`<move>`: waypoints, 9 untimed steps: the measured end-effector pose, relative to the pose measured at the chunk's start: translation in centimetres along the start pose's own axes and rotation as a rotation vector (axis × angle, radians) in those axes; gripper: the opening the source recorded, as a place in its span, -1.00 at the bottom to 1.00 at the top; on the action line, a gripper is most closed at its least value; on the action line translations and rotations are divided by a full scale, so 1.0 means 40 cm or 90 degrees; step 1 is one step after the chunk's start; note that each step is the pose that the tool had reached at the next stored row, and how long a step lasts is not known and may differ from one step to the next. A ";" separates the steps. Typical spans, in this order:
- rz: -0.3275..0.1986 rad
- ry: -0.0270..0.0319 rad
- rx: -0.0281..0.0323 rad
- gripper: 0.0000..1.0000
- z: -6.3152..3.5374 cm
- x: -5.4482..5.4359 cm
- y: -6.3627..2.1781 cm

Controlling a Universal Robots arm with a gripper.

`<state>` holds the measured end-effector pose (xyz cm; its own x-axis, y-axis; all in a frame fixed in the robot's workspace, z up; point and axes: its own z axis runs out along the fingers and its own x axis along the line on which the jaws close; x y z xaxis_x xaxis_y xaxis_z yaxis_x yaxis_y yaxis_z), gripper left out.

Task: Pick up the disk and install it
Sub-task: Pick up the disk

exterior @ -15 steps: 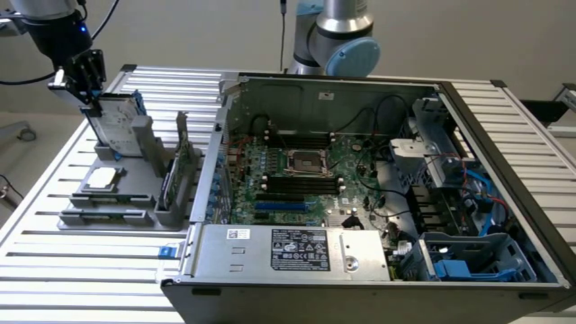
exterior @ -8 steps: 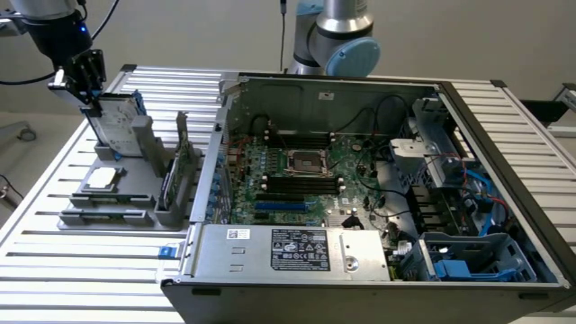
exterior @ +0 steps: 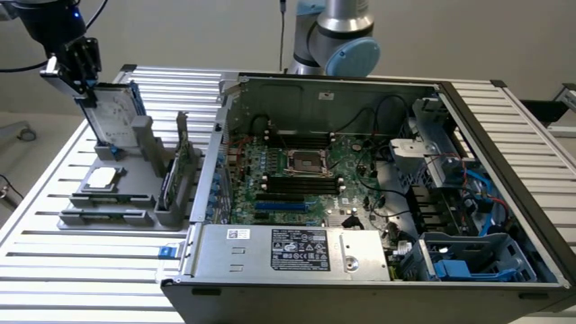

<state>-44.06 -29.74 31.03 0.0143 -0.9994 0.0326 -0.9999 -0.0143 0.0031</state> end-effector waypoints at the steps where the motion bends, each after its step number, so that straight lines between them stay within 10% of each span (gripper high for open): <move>1: 0.000 0.0000 0.0000 -0.35 -0.011 0.000 0.000; 9: 0.000 0.0001 0.0000 -0.35 -0.103 0.003 -0.003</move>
<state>-43.93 -29.72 35.13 0.0143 -0.9994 0.0328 -0.9999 -0.0142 0.0032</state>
